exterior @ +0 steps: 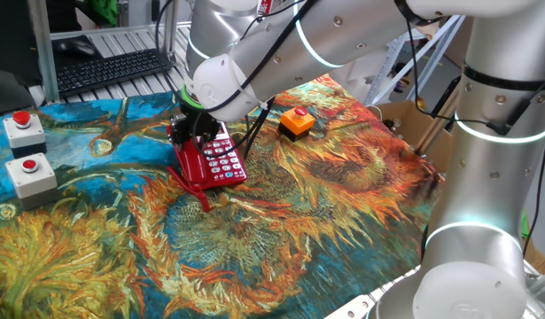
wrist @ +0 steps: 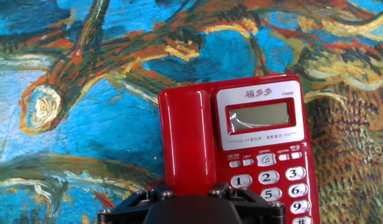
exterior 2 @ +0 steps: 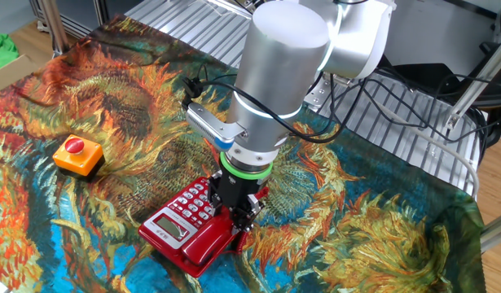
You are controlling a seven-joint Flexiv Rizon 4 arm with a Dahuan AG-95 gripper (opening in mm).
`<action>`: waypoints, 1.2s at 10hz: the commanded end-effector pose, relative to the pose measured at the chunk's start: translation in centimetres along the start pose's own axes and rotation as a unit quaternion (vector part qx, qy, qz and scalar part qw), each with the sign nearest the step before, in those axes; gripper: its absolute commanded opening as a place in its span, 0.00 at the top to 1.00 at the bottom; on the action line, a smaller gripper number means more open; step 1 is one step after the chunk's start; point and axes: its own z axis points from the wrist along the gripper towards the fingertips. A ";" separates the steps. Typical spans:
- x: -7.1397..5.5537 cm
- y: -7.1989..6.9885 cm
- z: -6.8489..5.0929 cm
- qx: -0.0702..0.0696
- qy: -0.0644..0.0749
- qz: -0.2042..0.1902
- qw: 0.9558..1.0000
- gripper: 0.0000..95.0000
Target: Place the handset of the telephone on the corresponding phone cradle
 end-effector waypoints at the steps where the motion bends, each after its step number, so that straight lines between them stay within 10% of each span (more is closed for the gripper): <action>1: 0.0 0.1 0.2 0.000 -0.001 -0.004 1.000 0.60; 12: 0.0 0.1 0.2 0.000 -0.001 -0.004 1.000 0.60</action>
